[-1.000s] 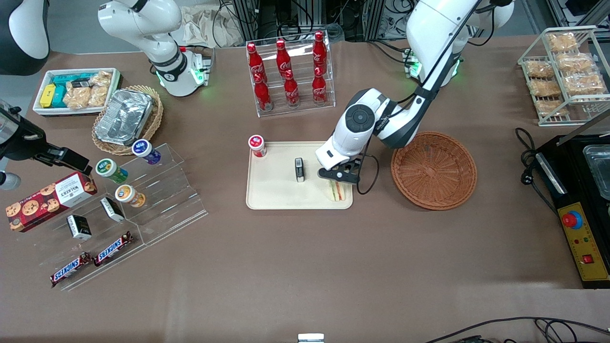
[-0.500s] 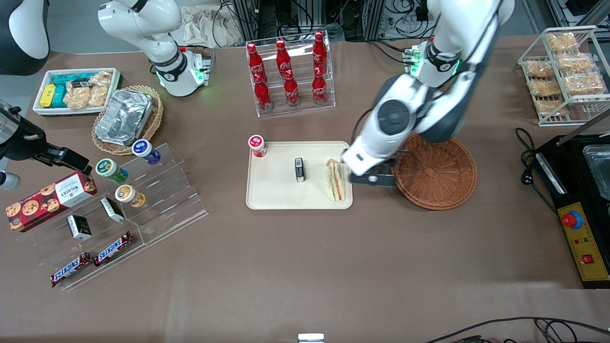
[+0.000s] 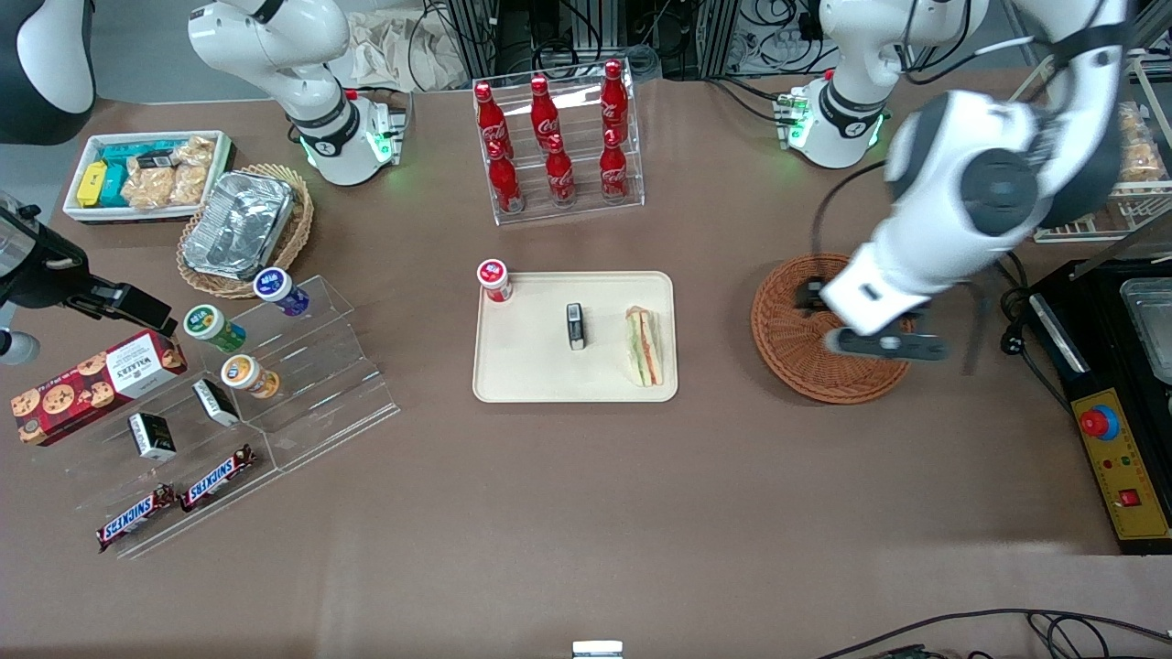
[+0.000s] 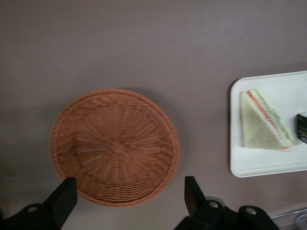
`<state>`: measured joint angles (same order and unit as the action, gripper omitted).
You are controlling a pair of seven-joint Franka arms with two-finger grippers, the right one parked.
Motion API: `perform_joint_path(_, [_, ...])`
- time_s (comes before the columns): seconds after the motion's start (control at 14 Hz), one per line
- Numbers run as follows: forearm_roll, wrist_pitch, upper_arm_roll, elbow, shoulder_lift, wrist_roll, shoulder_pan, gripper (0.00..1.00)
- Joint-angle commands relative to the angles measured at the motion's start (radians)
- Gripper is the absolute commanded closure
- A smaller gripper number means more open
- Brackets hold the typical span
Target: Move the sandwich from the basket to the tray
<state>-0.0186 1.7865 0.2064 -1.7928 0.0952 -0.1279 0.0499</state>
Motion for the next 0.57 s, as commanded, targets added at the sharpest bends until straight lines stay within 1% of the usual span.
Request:
perform_joint_path(0.0, [0.006, -0.076, 0.016, 0.049, -0.026, 0.131, -0.093, 0.01])
perform_joint_path(0.21, [0.003, -0.087, 0.016, 0.096, -0.031, 0.212, -0.163, 0.01])
perform_joint_path(0.36, [0.014, -0.088, 0.011, 0.107, -0.031, 0.237, -0.173, 0.01])
perform_joint_path(0.5, [0.081, -0.088, 0.013, 0.107, -0.031, 0.229, -0.171, 0.0])
